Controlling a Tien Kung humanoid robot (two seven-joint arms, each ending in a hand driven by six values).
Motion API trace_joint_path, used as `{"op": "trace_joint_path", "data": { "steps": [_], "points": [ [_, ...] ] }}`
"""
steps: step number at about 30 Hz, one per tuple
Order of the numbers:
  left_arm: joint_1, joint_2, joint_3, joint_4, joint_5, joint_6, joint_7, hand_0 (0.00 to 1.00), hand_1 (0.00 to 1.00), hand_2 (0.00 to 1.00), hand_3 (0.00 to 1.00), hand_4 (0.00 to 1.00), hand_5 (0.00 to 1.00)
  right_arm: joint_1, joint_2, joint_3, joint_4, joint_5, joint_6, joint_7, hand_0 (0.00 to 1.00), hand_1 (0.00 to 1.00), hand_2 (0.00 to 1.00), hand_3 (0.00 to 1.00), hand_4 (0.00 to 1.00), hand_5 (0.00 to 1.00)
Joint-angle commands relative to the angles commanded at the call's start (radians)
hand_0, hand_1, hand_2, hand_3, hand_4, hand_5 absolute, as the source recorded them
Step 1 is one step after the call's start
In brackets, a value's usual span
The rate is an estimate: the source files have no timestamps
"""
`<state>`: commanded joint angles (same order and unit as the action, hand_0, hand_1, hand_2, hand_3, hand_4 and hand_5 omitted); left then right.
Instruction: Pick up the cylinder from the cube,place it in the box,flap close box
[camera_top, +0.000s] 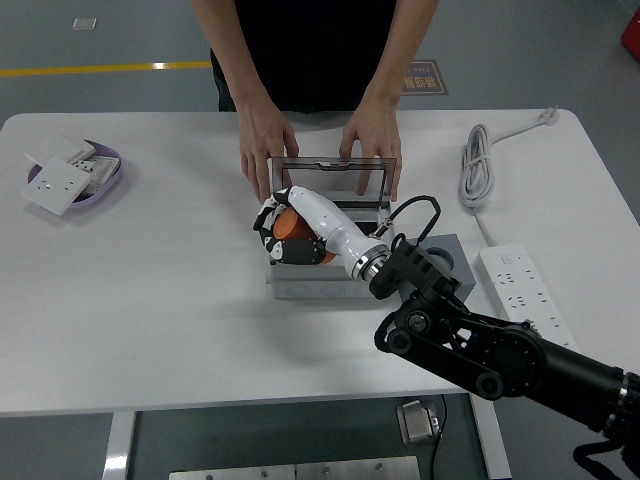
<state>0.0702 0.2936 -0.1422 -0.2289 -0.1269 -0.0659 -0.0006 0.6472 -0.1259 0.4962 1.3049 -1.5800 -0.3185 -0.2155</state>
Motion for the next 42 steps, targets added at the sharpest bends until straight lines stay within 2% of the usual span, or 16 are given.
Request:
{"op": "trace_joint_path", "data": {
  "steps": [6,11,16,27,28,33,34,39,40,42],
  "points": [
    [-0.003,0.001,-0.001,0.000,0.007,0.000,-0.001,0.582,0.618,0.573,0.603,0.669,0.086,0.050,0.027,-0.027,-0.062,-0.163,0.017,-0.054,0.151,0.197,0.216,0.177,0.002,0.002],
    [-0.006,0.001,-0.003,0.000,0.013,0.000,-0.001,0.582,0.617,0.573,0.603,0.670,0.087,0.073,0.023,-0.038,-0.098,-0.262,0.027,-0.063,0.157,0.200,0.216,0.177,0.002,0.002],
    [-0.007,0.000,-0.005,0.000,0.018,0.000,-0.001,0.582,0.617,0.574,0.604,0.671,0.086,0.075,0.009,-0.039,-0.121,-0.295,0.048,-0.062,0.162,0.203,0.217,0.179,0.002,0.002],
    [-0.008,-0.001,-0.009,0.000,0.026,0.000,-0.001,0.582,0.618,0.574,0.604,0.671,0.088,0.060,-0.009,0.005,-0.139,-0.313,0.189,-0.033,0.179,0.219,0.232,0.206,0.002,0.002],
    [-0.007,-0.001,-0.009,0.000,0.026,0.000,-0.001,0.582,0.618,0.574,0.604,0.671,0.088,0.058,-0.010,0.008,-0.139,-0.316,0.194,-0.033,0.412,0.408,0.417,0.456,0.305,0.002],
    [-0.006,-0.001,-0.007,0.001,0.025,0.000,-0.001,0.582,0.618,0.574,0.604,0.671,0.088,0.055,-0.012,0.015,-0.138,-0.323,0.200,-0.032,0.412,0.408,0.417,0.456,0.305,0.002],
    [-0.007,-0.001,-0.008,0.001,0.026,0.000,-0.001,0.582,0.617,0.574,0.604,0.670,0.089,0.055,-0.013,0.015,-0.138,-0.326,0.200,-0.032,0.832,0.649,0.646,0.683,0.596,0.153],
    [-0.008,-0.001,-0.011,0.000,0.032,0.000,-0.001,0.582,0.617,0.574,0.604,0.670,0.089,0.055,-0.013,0.014,-0.139,-0.329,0.198,-0.030,0.832,0.649,0.646,0.683,0.596,0.153],
    [-0.008,-0.001,-0.010,0.000,0.034,0.001,-0.001,0.582,0.617,0.574,0.604,0.670,0.089,0.054,-0.013,0.015,-0.139,-0.329,0.198,-0.029,0.969,0.715,0.708,0.724,0.754,0.295],
    [-0.009,-0.002,-0.009,0.000,0.035,0.001,-0.001,0.582,0.617,0.574,0.604,0.670,0.089,0.052,-0.013,0.016,-0.138,-0.328,0.198,-0.028,0.969,0.715,0.708,0.724,0.754,0.295]
  ]
}}
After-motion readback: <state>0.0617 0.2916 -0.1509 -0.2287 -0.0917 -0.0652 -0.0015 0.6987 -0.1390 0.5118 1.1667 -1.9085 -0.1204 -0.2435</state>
